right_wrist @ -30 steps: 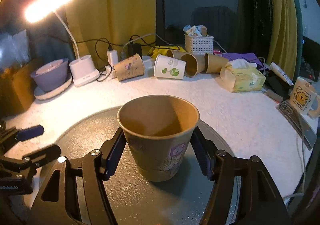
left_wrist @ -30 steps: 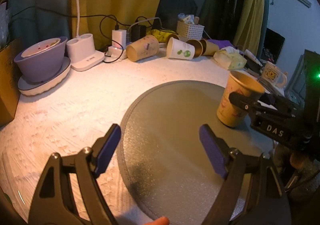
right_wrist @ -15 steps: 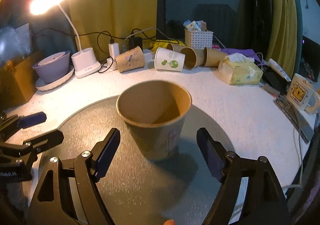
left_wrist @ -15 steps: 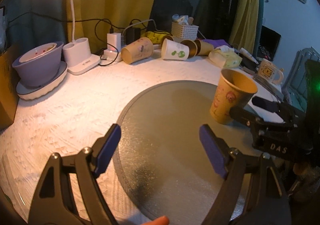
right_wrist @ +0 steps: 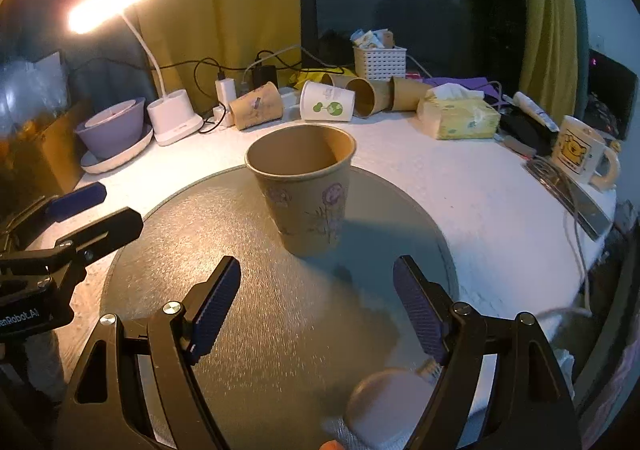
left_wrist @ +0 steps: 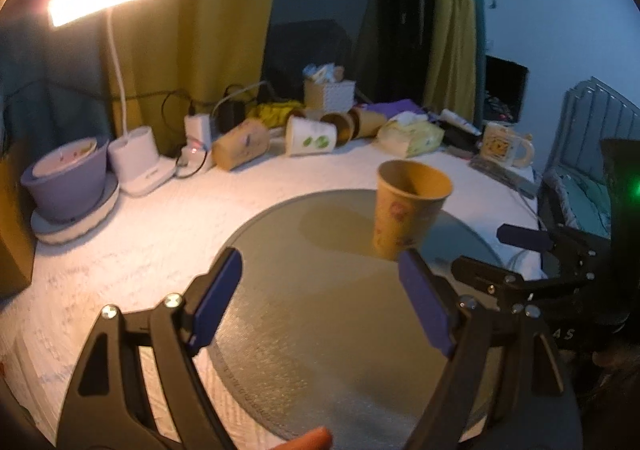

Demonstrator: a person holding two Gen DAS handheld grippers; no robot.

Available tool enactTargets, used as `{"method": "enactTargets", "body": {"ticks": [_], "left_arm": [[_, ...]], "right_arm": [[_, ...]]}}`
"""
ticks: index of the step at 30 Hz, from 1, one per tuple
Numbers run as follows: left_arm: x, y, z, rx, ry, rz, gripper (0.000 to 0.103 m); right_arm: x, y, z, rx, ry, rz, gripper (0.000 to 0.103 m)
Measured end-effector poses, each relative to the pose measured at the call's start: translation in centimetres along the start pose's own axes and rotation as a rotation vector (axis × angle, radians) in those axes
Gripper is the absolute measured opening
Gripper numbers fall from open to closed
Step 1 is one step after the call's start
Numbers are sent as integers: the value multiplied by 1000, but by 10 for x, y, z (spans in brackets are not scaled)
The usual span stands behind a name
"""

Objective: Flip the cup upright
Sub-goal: 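Carry the cup upright with the right gripper and lower it onto the grey mat, then open the right gripper and withdraw it from the upright cup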

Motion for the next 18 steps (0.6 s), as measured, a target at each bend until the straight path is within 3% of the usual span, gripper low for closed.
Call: {"method": "enactTargets", "body": {"ticks": [8,18], "left_arm": [[-13,-11,19,-81,14,-35,82],[-26,-29,53,-218,52,-68,82]], "right_arm": [[-12,-5,34,-81,89,25,81],[-16,-15,67,-145,121,30,81]]}}
Point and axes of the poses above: each gripper's, at about its wrist camera, not at the fingertips, and z roughly against the way its jaws point, x to its left, y to its underside, the point moved 10 cm from there along -z, roughly the way its jaws point, and after that the axes turned 2 degrees about z, right-handed, at the moved point
